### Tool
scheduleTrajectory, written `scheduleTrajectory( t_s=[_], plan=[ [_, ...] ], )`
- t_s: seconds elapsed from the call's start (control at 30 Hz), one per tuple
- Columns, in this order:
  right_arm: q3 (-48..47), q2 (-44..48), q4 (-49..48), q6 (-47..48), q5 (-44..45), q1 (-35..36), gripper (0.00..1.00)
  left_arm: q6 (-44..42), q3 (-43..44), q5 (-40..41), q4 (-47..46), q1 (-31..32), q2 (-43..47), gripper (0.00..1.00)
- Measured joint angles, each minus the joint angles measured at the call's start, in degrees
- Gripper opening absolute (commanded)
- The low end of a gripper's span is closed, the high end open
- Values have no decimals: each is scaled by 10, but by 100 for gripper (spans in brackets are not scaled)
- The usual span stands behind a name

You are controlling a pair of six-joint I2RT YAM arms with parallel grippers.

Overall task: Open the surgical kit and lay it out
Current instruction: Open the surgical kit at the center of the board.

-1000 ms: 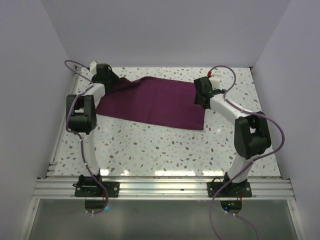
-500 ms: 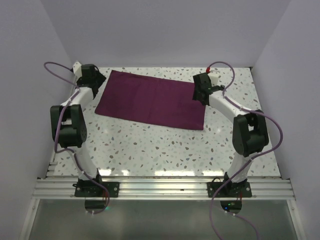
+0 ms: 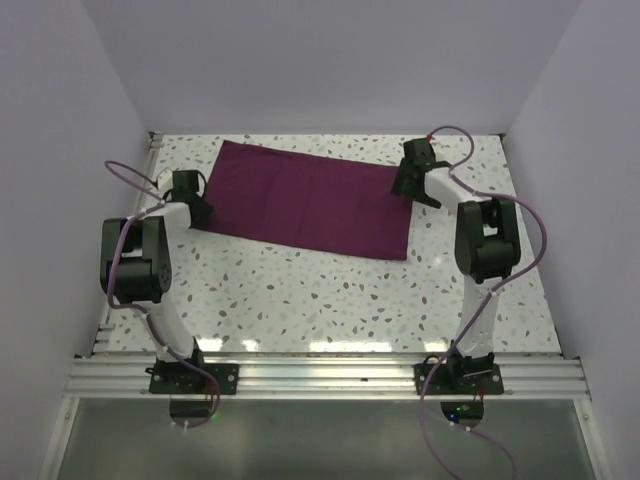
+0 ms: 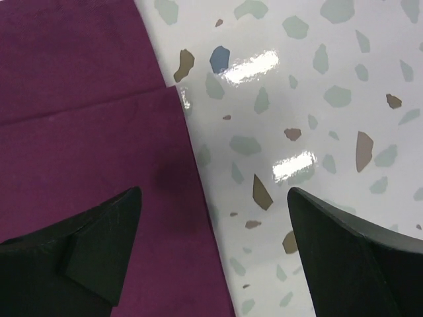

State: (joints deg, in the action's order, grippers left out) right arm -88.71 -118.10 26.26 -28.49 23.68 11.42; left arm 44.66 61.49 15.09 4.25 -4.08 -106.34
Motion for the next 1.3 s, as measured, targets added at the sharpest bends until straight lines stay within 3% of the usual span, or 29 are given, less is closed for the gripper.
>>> scheduleTrajectory(
  t_s=[0.1, 0.3, 0.57, 0.77, 0.9, 1.3],
  plan=[
    [-21, -28, -1, -2, -23, -14, 94, 6, -13, -9, -11, 0, 1, 0],
    [-75, -74, -1, -4, -43, -17, 90, 8, -38, -23, -46, -2, 9, 0],
    [-140, -118, 1, -4, -48, -16, 86, 13, -127, -41, -54, 17, 89, 0],
    [-160, -141, 0, -4, -45, -22, 72, 19, -158, -43, -46, 23, 147, 0],
    [-171, -148, -1, -4, -46, -26, 70, 26, -184, -39, -45, 25, 199, 0],
    [-178, -152, -2, -3, -47, -28, 33, 43, -227, 0, -19, 27, 258, 0]
  ],
)
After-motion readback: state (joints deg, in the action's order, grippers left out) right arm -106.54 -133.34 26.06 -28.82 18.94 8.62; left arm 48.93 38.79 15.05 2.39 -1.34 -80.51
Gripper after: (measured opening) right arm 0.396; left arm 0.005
